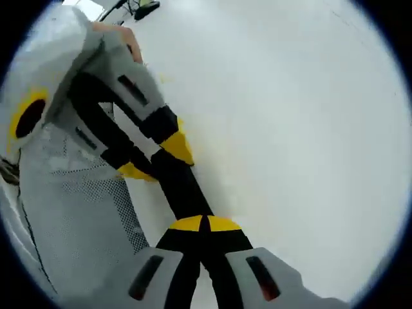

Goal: Press the specified remote control buttons in sequence, fully releasing each button before pressing the next.

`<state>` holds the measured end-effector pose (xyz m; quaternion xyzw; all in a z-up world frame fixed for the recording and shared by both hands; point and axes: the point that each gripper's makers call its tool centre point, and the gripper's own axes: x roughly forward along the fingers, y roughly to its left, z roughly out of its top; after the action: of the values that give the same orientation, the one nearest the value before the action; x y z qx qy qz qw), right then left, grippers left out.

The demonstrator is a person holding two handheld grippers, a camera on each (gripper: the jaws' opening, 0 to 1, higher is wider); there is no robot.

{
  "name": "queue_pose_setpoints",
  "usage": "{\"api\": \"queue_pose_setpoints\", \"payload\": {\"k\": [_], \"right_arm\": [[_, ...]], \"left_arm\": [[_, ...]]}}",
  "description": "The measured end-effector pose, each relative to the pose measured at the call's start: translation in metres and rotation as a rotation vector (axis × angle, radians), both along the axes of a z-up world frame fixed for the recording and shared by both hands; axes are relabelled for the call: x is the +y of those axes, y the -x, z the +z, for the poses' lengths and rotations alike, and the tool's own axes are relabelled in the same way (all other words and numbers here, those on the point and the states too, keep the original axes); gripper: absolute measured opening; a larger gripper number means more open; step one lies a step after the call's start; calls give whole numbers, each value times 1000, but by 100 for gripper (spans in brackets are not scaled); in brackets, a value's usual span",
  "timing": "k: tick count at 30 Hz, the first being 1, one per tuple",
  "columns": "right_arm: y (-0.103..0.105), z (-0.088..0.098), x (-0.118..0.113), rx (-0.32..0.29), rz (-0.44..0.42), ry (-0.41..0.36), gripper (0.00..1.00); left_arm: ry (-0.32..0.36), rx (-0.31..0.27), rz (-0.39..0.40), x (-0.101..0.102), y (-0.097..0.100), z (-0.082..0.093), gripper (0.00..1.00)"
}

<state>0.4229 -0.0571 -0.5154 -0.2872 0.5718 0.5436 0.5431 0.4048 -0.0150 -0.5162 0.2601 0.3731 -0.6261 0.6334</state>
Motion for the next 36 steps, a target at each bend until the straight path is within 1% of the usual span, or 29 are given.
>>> {"api": "queue_pose_setpoints", "payload": {"k": [1, 3, 6, 7, 8, 9, 10, 13, 18, 22, 23, 25, 26, 29, 32, 34, 35, 36], "right_arm": [[-2, 0, 0, -37, 16, -52, 0], [-1, 1, -1, -75, 38, -90, 0], [3, 2, -2, -155, 124, -144, 0], [4, 2, -2, -161, 135, -150, 0], [4, 2, -2, -186, 130, -152, 0], [5, 2, -3, -193, 126, -149, 0], [5, 3, -2, -215, 147, -149, 0], [7, 3, -1, -255, 190, -141, 0], [10, 3, 1, -299, 292, -131, 0], [11, 3, 3, -320, 312, -130, 0], [11, 4, 6, -324, 314, -149, 0], [16, 5, 12, -306, 300, -174, 0], [16, 4, 12, -329, 311, -148, 0], [17, 4, 11, -372, 426, -128, 0], [20, 4, 12, -335, 427, -142, 0], [21, 4, 11, -327, 436, -148, 0], [22, 4, 11, -332, 455, -148, 0], [22, 4, 11, -358, 504, -144, 0]], "left_arm": [[-1, -1, -1, 0, 0, 0, 25], [-1, -3, -4, 0, 0, 0, 25], [-4, -11, -16, 0, 1, 0, 25], [-8, -18, -27, 0, 1, -1, 25], [-8, -18, -26, 0, 1, -1, 25], [-8, -16, -25, 0, 1, -1, 25], [-7, -16, -26, 0, 1, -1, 25], [-9, -21, -34, 0, 1, -1, 25], [-16, -38, -65, 0, 3, -1, 25], [-16, -40, -68, 1, 2, -1, 25], [-17, -39, -67, 1, 2, -1, 25], [-15, -38, -65, 0, 2, -1, 25], [-14, -37, -64, 0, 2, -1, 25], [-13, -35, -62, 0, 2, -1, 25], [-12, -33, -65, 0, 3, -1, 25], [-8, -28, -64, 0, 4, -1, 25], [-7, -26, -63, 0, 4, -1, 25], [-7, -28, -65, 0, 4, -1, 25]]}}
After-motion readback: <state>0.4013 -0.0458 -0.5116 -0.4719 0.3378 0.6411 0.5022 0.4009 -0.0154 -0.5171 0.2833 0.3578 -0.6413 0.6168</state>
